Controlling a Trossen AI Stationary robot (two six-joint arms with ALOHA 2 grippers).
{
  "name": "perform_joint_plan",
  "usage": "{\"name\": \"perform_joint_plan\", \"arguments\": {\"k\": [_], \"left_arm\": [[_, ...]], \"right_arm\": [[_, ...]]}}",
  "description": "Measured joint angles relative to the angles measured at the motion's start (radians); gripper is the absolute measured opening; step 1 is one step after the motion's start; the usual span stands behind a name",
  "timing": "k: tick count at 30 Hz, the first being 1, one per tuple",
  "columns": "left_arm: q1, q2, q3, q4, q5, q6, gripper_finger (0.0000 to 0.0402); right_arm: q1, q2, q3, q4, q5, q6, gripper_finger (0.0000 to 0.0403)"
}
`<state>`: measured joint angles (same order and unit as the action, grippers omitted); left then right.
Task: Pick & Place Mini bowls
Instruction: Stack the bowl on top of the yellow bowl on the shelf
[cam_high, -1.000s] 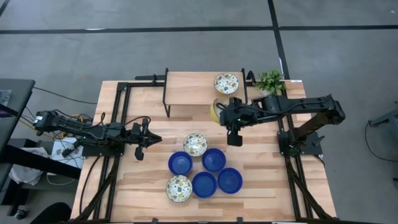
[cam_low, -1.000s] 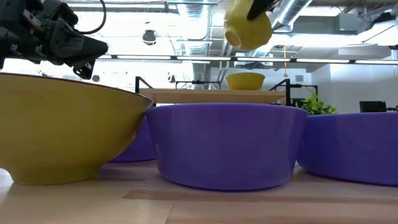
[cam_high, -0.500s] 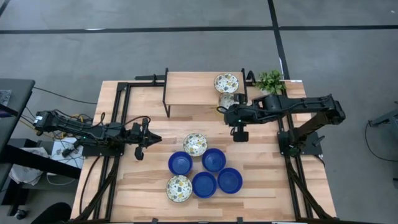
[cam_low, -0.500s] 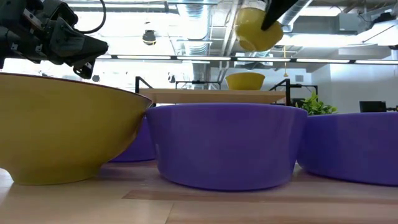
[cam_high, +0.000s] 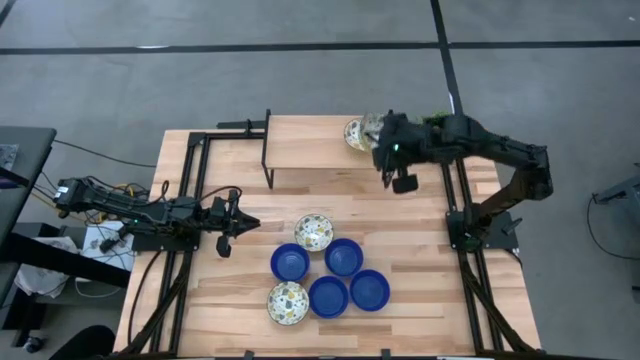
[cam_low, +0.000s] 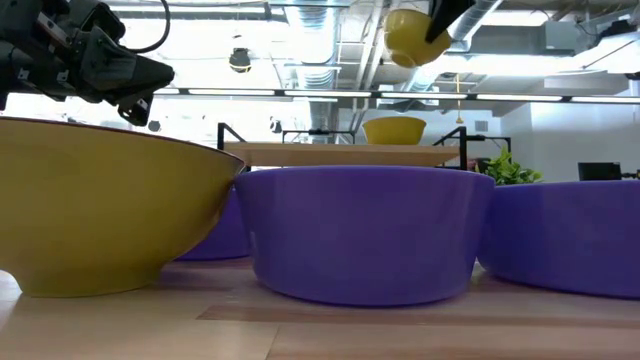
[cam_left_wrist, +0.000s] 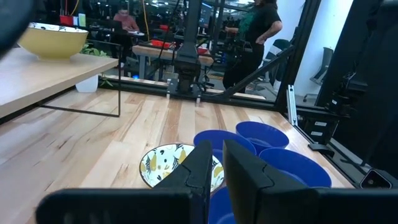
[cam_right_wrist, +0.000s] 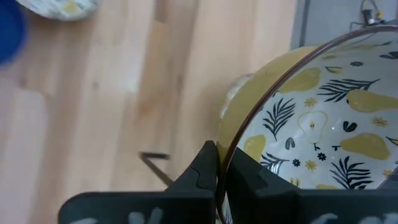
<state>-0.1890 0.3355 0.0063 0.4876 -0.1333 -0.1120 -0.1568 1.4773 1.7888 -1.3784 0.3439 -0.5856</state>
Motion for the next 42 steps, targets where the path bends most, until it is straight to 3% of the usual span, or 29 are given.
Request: {"name": "perform_joint_plan", "arguments": {"k": [9,21,31,42], "left_arm": [[0.000,0.000,0.000,0.002,0.000,0.003,0.0039],[0.000,0.013,0.000,0.007,0.000,0.003,0.0039],[0.001,0.021,0.000,0.008,0.000,0.003,0.0039],[0.001,0.021,0.000,0.009,0.000,0.003,0.0039]], "right_arm": [[-0.163,0.020,0.008,0.004,-0.006,-0.236,0.0002],[-0.266,0.176,0.007,0.071,-0.038,-0.434,0.0002],[-0.292,0.281,0.007,0.054,-0.064,-0.443,0.0002],[-0.291,0.297,0.007,0.049,-0.100,-0.422,0.0006]]}}
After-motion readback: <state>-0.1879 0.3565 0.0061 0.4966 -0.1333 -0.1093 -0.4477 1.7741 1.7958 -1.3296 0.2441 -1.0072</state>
